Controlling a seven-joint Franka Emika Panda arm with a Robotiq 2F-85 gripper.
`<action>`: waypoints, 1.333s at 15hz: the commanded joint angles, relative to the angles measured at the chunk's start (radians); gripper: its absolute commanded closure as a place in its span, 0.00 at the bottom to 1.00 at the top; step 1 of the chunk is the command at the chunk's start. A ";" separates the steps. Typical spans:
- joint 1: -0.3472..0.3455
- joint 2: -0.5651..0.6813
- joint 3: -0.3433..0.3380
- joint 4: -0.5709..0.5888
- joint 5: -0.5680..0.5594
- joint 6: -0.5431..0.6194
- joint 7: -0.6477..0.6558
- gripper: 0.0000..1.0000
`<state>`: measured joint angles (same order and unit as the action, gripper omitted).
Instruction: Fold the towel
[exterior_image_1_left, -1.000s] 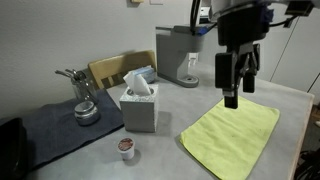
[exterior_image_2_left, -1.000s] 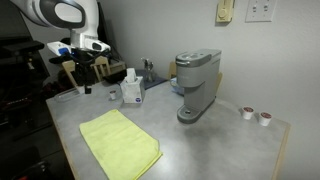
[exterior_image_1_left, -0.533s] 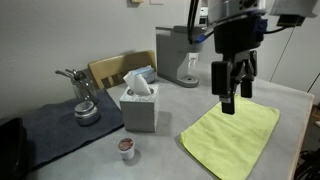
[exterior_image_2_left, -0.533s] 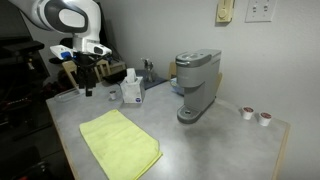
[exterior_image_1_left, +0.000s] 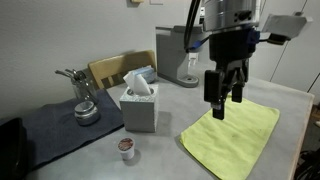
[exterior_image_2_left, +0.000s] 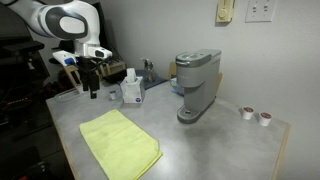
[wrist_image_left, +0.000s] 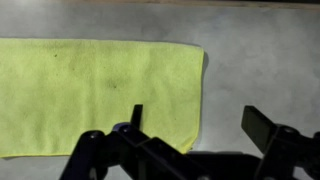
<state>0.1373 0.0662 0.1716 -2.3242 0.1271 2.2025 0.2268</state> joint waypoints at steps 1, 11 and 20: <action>0.023 0.047 -0.003 -0.024 -0.045 0.091 0.016 0.00; 0.027 0.053 -0.004 -0.007 -0.023 0.070 0.019 0.00; 0.054 0.136 0.006 0.013 -0.022 0.083 0.000 0.00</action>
<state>0.1807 0.1599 0.1748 -2.3300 0.1015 2.2618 0.2336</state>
